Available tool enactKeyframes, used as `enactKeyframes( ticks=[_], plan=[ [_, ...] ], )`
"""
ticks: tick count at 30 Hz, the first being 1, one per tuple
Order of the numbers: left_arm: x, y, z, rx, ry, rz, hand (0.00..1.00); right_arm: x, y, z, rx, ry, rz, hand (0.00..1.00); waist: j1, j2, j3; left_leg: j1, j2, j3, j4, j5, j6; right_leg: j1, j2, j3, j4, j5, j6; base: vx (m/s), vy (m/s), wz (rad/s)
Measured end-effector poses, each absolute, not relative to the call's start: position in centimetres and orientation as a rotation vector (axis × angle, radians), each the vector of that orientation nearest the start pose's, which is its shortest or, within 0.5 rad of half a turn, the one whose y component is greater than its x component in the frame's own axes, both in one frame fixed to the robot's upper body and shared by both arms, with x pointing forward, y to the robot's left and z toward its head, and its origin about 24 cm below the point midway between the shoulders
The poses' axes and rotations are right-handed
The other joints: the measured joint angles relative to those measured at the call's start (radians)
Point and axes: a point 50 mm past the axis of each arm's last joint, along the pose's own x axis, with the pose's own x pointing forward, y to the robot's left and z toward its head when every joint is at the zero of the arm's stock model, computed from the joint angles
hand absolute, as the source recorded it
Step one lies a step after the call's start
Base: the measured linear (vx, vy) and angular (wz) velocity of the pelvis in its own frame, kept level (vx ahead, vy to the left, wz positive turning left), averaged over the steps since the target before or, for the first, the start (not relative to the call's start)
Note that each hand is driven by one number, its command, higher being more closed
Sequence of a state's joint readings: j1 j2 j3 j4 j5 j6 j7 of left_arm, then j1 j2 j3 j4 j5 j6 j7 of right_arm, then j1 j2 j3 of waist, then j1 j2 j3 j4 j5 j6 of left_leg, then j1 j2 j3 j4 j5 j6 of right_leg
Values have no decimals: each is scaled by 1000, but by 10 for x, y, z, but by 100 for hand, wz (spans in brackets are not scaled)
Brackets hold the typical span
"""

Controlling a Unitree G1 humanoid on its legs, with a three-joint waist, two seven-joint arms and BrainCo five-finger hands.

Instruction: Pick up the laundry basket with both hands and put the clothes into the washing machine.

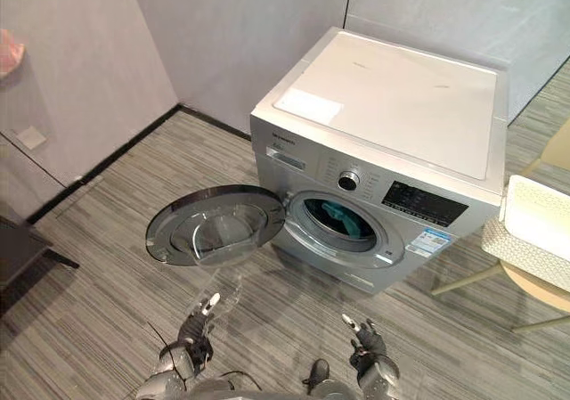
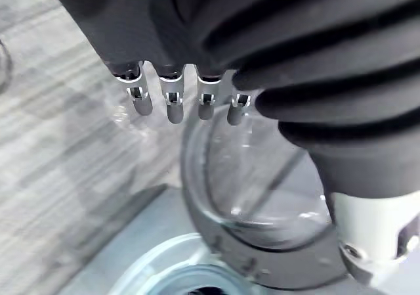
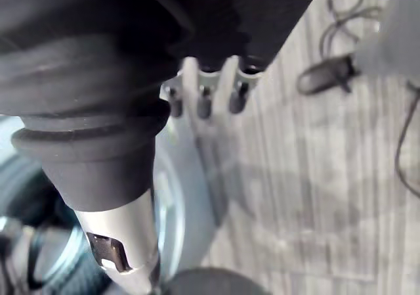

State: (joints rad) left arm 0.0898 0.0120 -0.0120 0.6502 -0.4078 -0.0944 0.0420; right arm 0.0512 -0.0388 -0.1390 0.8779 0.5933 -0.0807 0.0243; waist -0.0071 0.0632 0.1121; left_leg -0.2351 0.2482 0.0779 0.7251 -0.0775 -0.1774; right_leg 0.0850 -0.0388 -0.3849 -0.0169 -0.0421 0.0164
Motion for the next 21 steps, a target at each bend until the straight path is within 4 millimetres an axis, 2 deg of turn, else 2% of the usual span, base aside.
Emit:
enactKeyframes(
  ticks=[2, 3, 5, 6, 7, 8, 9, 11, 12, 13, 14, 15, 17, 21],
  plan=[
    [169, 164, -102, -385, 596, 275, 0, 142, -191, -137, 559, 763, -431, 0, 5, 5, -5, -38, 11, 5, 122, 118, 5, 25, -15, 20, 12, -44, -4, 63, 57, -14],
    [169, 167, -100, -391, 584, 293, 0, 142, -192, -136, 556, 758, -431, 0, 9, 4, -5, -47, 14, 6, 132, 136, 9, 20, -23, 32, 13, -49, -5, 89, 45, -39],
    [173, 187, -87, -420, 497, 397, 0, 141, -196, -136, 544, 755, -434, 0, 24, 0, -5, -92, 30, 10, 118, 75, 16, -31, -37, 77, 18, -51, -4, 134, 55, -62],
    [173, 211, -75, -437, 415, 506, 0, 138, -198, -138, 537, 769, -439, 0, 22, -12, 2, -79, 66, 2, -2, 29, 26, -49, -43, 114, 18, -38, -2, 189, 68, -63],
    [172, 221, -69, -436, 381, 551, 0, 134, -200, -139, 529, 778, -443, 0, 22, -17, 5, -56, 79, -3, -86, 29, 25, -49, -46, 123, 18, -32, 7, 294, 149, -63],
    [168, 240, -57, -427, 308, 637, 0, 122, -208, -141, 508, 797, -463, 0, 19, -19, -1, 0, 98, -25, -282, 32, 23, -48, -52, 135, 22, -29, 12, 178, 111, -42],
    [168, 247, -51, -421, 269, 672, 0, 114, -215, -142, 491, 807, -473, 0, 19, -12, -6, 26, 102, -39, -357, 36, 19, -47, -52, 133, 24, -29, 14, 239, 195, -46],
    [170, 263, -38, -400, 188, 735, 0, 88, -238, -145, 453, 849, -557, 0, 11, 25, -26, 75, 110, -43, -481, 55, 14, -12, -68, 101, 25, -3, 54, 300, 394, -5],
    [175, 266, -32, -370, 169, 737, 0, 68, -253, -146, 418, 884, -604, 0, -20, 56, -53, 108, 84, -18, -550, 108, 17, 21, -80, 79, 37, 7, 81, 351, 515, 48],
    [177, 270, -28, -336, 156, 734, 0, 64, -253, -147, 419, 894, -612, 0, -32, 56, -74, 132, 65, -7, -575, 96, 0, 24, -95, 72, 39, -1, 97, 305, 428, 55],
    [180, 274, -23, -308, 137, 727, 0, 60, -250, -149, 429, 906, -610, 0, -32, 35, -83, 144, 41, 4, -600, 92, -5, 22, -124, 73, 41, -5, 109, 200, 260, 18],
    [185, 286, -7, -234, 81, 716, 0, 61, -239, -152, 456, 915, -590, 0, -29, -4, -97, 146, 2, 31, -625, 92, -5, -3, -167, 87, 43, 3, 121, 192, 255, -10],
    [191, 305, 20, -139, -14, 710, 0, 69, -217, -155, 525, 906, -538, 0, -8, -54, -92, 142, -42, 67, -624, 90, -2, -22, -214, 109, 39, 26, 147, 137, 189, -28],
    [199, 322, 42, -80, -105, 749, 0, 73, -218, -154, 520, 896, -496, 0, -2, -63, -91, 122, -61, 97, -619, 70, 23, -61, -236, 123, 34, 43, 162, 2, 58, -13]
  ],
)
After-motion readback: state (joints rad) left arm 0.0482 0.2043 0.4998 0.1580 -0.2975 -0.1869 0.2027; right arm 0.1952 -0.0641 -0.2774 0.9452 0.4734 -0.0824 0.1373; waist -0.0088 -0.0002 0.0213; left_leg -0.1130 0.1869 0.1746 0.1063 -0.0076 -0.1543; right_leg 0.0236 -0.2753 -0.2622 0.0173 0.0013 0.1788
